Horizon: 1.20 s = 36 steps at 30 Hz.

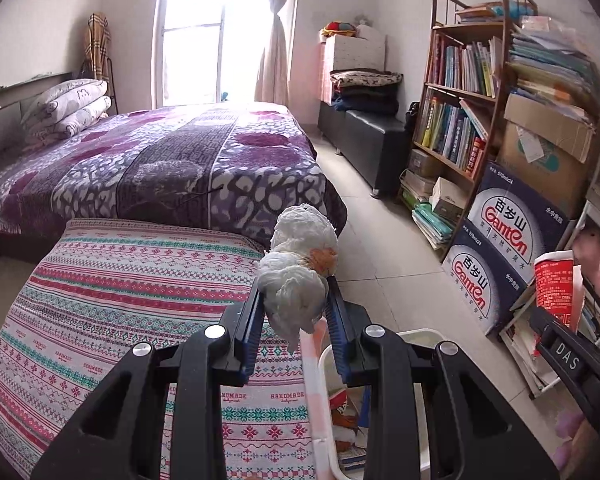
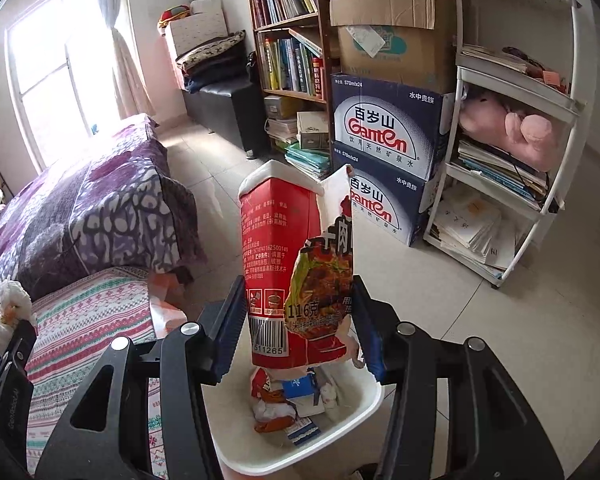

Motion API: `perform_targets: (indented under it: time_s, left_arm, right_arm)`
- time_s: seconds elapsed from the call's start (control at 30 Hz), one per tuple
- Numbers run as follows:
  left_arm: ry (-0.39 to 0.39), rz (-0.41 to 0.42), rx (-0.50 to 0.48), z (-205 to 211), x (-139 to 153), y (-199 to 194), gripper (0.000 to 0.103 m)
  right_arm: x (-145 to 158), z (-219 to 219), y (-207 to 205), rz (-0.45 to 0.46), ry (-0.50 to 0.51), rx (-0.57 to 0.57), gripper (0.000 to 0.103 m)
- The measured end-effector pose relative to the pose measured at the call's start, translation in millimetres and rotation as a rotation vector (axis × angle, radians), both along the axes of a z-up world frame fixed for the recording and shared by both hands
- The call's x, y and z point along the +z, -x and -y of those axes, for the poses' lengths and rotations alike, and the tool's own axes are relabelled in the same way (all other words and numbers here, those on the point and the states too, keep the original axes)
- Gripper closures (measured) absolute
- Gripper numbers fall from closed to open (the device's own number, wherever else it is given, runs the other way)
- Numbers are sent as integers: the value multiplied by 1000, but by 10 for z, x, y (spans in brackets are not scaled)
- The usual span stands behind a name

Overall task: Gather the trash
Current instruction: 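Carry the red cup over the bin and release with the right tool while the left tool carries the tissue, then lower the white tissue into the bin and open the left tool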

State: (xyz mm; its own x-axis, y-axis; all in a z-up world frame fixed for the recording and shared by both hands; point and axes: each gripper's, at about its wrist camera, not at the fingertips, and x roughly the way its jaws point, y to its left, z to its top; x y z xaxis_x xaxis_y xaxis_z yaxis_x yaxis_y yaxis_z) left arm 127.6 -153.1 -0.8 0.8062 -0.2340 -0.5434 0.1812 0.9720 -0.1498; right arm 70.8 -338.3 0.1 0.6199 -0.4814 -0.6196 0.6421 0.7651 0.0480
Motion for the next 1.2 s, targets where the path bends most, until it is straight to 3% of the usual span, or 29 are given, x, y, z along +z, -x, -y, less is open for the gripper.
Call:
perform_targets:
  time_s: [0.17,0.23,0.53,1.03,1.2]
  left_arm:
    - [4,-14,-25,163,-43,-10,73]
    - [6,-21,-36,236,-67,-16,73]
    - [8,-51,-107,574,-159,-2,73]
    - [-61,-97,-218,1128,-381,29,71]
    - [-40,-148,-277,1249,-462,-36,68]
  right_arm:
    - [-36,132,49,-21,-7,-5,50]
    - [-48,184,70,-28,-11,-8,40]
    - [-40,440,268,-5,2,-96,28]
    - [-13,887,632,38,-34,-201,21]
    - [-9,951,706,50,-38,-205,19]
